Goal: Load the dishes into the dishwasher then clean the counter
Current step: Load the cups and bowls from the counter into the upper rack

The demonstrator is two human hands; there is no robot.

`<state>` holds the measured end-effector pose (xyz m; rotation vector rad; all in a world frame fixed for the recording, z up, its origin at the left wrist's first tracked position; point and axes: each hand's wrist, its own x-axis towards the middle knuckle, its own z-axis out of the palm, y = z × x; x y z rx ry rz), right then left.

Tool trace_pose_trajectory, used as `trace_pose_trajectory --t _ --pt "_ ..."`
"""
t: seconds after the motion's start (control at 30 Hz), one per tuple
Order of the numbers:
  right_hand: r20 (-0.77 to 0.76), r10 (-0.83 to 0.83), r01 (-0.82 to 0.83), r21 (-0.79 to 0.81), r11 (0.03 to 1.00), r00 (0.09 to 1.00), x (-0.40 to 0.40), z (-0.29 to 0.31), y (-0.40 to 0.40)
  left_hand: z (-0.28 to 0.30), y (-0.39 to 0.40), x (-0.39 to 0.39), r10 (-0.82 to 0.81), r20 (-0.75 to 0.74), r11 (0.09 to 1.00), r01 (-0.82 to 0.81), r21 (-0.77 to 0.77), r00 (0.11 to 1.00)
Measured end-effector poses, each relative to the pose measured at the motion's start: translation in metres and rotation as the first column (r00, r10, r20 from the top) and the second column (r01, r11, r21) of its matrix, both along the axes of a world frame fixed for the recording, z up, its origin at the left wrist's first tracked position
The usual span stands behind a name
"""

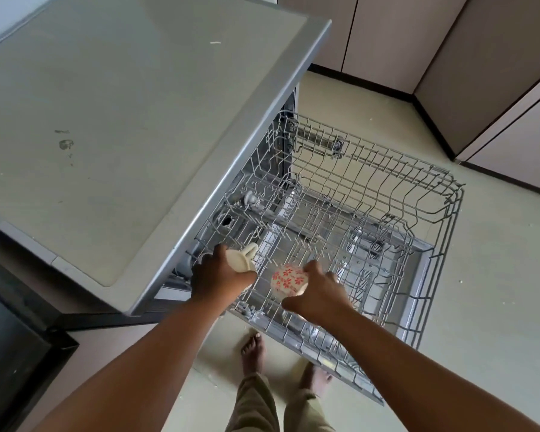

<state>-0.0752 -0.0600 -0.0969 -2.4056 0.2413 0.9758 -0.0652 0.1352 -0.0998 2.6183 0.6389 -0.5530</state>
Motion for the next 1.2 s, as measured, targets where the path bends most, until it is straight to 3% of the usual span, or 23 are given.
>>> trace_pose_trajectory --t 0.13,0.43,0.63,0.87,1.0,1.2 --pt "0.073 0.221 -0.213 -0.102 0.972 0.973 -0.005 0.0 0.02 -0.014 0.001 0.005 -0.106 0.017 0.993 0.105 0.062 0.994" --pt "0.125 0.362 -0.35 -0.109 0.93 0.924 0.006 -0.019 0.058 -0.04 0.012 0.017 -0.178 -0.042 0.976 0.182 0.119 0.983" --pt "0.163 0.394 -0.38 -0.113 0.918 0.904 0.016 -0.035 0.066 -0.05 0.023 0.018 -0.21 -0.073 0.975 0.214 0.054 0.975" --pt "0.153 0.424 -0.406 -0.138 0.903 0.892 0.014 -0.038 0.075 -0.052 0.028 0.028 -0.411 -0.039 0.912 0.411 -0.009 0.911" --pt "0.138 0.445 -0.43 -0.125 0.894 0.885 0.006 -0.044 0.075 -0.051 0.03 0.025 -0.46 -0.038 0.886 0.461 0.046 0.887" --pt "0.127 0.46 -0.453 -0.078 0.888 0.879 0.006 -0.05 0.069 -0.048 0.033 0.02 -0.427 -0.137 0.902 0.432 0.009 0.894"
